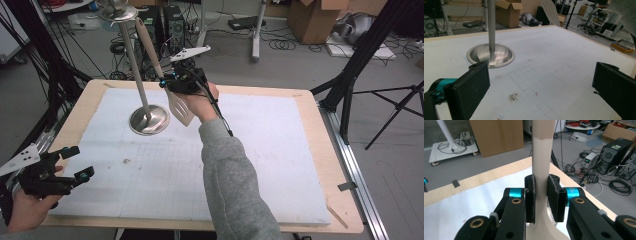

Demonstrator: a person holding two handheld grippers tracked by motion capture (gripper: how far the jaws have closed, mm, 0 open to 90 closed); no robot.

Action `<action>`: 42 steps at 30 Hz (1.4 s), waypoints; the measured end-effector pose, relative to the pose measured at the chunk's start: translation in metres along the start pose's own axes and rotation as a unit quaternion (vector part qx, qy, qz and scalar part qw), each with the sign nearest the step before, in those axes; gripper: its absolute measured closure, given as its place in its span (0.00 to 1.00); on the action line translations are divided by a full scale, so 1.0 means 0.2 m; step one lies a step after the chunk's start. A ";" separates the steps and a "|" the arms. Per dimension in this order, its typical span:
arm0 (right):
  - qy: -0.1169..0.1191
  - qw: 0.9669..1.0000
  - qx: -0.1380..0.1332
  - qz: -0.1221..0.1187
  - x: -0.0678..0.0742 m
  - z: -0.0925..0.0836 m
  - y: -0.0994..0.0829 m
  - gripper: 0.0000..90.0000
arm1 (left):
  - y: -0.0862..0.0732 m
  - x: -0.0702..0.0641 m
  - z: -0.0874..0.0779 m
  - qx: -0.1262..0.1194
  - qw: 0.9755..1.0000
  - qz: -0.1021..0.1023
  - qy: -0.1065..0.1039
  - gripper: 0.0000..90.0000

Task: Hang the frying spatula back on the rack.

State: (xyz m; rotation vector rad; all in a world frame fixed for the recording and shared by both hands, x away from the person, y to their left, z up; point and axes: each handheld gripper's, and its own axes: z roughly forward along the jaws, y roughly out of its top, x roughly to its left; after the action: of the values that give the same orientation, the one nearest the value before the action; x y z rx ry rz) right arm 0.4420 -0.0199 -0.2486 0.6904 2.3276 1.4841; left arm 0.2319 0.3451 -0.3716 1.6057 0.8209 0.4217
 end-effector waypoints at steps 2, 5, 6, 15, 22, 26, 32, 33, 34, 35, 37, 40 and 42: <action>0.000 1.000 0.000 0.002 0.00 0.01 0.00 0.86 | 0.00 0.00 0.00 0.001 1.000 -0.001 0.000 0.02; 0.001 1.000 0.000 0.002 0.00 0.01 0.00 0.86 | -0.01 -0.01 0.00 0.003 1.000 -0.001 0.001 0.02; 0.003 1.000 0.000 0.003 0.00 0.02 0.00 0.85 | -0.01 -0.01 0.00 0.004 1.000 0.000 0.001 0.02; 0.014 1.000 0.009 0.004 0.00 0.03 -0.01 0.62 | -0.01 -0.01 0.00 0.006 1.000 0.000 0.001 0.02; 0.007 1.000 0.012 -0.019 0.01 0.01 -0.04 0.41 | -0.01 -0.01 0.01 0.006 1.000 0.000 0.001 0.02; 0.024 1.000 0.016 -0.009 0.00 -0.01 -0.05 0.32 | -0.01 -0.01 0.01 0.008 1.000 0.000 0.000 0.02; 0.038 0.999 0.016 -0.011 0.00 -0.03 -0.07 0.19 | -0.01 -0.01 0.02 0.009 1.000 0.002 0.001 0.02; 0.038 0.999 0.012 -0.015 0.00 -0.03 -0.07 0.18 | -0.01 -0.01 0.02 0.009 1.000 0.001 0.002 0.02; 0.038 0.999 0.011 -0.012 0.00 -0.04 -0.08 0.17 | -0.01 -0.01 0.02 0.009 1.000 0.002 0.001 0.02; 0.041 0.999 0.006 -0.011 -0.01 -0.05 -0.08 0.16 | -0.01 -0.02 0.02 0.008 1.000 0.002 0.001 0.02; 0.044 0.999 -0.001 -0.008 0.00 -0.06 -0.08 0.15 | -0.01 -0.01 0.02 0.008 1.000 0.002 0.001 0.02; 0.048 0.999 -0.006 -0.009 0.00 -0.09 -0.09 0.15 | -0.01 -0.01 0.02 0.003 1.000 -0.004 -0.002 0.02; 0.052 0.999 -0.009 -0.011 0.00 -0.11 -0.10 0.14 | -0.01 0.00 0.02 0.000 1.000 -0.007 -0.003 0.02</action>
State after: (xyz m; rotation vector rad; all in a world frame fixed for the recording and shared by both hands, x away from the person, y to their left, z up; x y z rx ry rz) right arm 0.4258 -0.0436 -0.2580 0.5940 2.3857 1.5640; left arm 0.2346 0.3415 -0.3736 1.5996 0.8269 0.4068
